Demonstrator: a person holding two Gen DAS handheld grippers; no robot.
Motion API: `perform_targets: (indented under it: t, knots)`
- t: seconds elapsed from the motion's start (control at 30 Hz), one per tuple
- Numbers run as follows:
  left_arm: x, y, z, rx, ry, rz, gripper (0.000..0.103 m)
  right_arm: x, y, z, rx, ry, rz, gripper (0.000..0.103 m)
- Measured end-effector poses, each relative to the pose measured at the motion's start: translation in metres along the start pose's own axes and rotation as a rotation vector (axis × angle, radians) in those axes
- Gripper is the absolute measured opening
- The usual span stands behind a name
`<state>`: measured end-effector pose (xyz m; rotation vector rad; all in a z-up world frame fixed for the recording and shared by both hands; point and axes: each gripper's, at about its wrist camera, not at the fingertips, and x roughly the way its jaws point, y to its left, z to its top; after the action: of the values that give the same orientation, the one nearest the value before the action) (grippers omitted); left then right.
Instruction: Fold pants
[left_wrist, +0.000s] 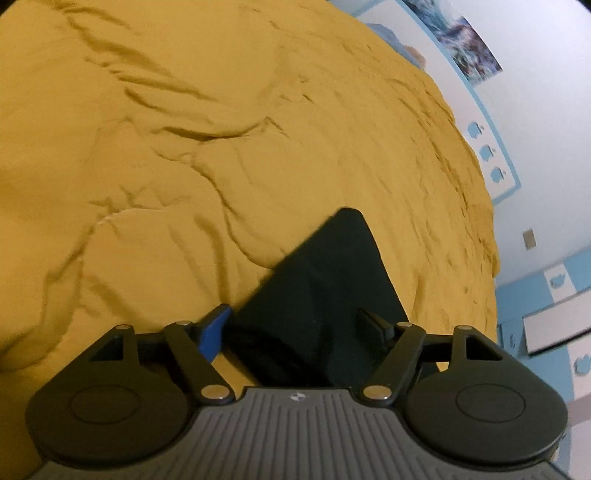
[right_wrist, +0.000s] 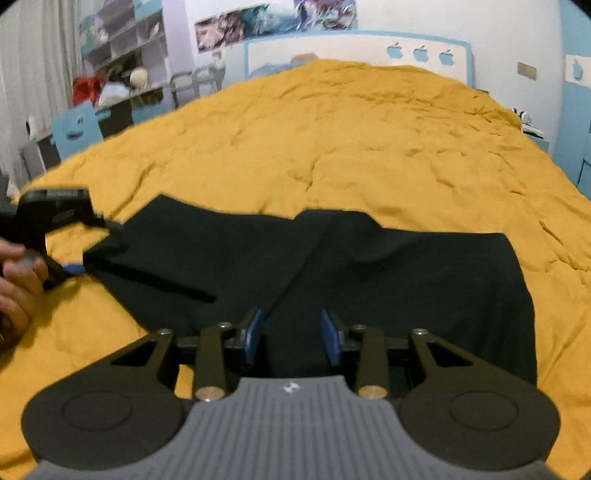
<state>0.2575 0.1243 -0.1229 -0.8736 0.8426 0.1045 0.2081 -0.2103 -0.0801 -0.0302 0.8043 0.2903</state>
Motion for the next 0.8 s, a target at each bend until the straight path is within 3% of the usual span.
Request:
perform_targets:
  t: [0.03, 0.13, 0.2, 0.33, 0.5, 0.8]
  knots:
    - [0.001, -0.002, 0.0, 0.01, 0.0, 0.009, 0.077, 0.006, 0.002, -0.004, -0.013, 0.013, -0.006, 0.033]
    - [-0.003, 0.001, -0.001, -0.027, -0.006, 0.006, 0.023, 0.01, 0.006, -0.007, -0.035, 0.016, -0.017, 0.033]
    - [-0.008, 0.003, -0.003, -0.065, -0.023, -0.038, 0.021, 0.003, 0.003, -0.004, -0.024, 0.001, -0.01, 0.034]
    - [-0.02, -0.02, -0.009, 0.017, -0.072, -0.025, 0.019, -0.01, -0.007, -0.005, 0.031, -0.021, 0.019, 0.034]
    - [-0.036, -0.057, -0.013, 0.093, -0.108, -0.087, 0.019, -0.036, -0.019, -0.005, 0.086, -0.071, 0.027, 0.036]
    - [-0.06, -0.123, -0.042, 0.271, -0.122, -0.173, 0.019, -0.069, -0.047, -0.017, 0.141, -0.087, -0.053, 0.036]
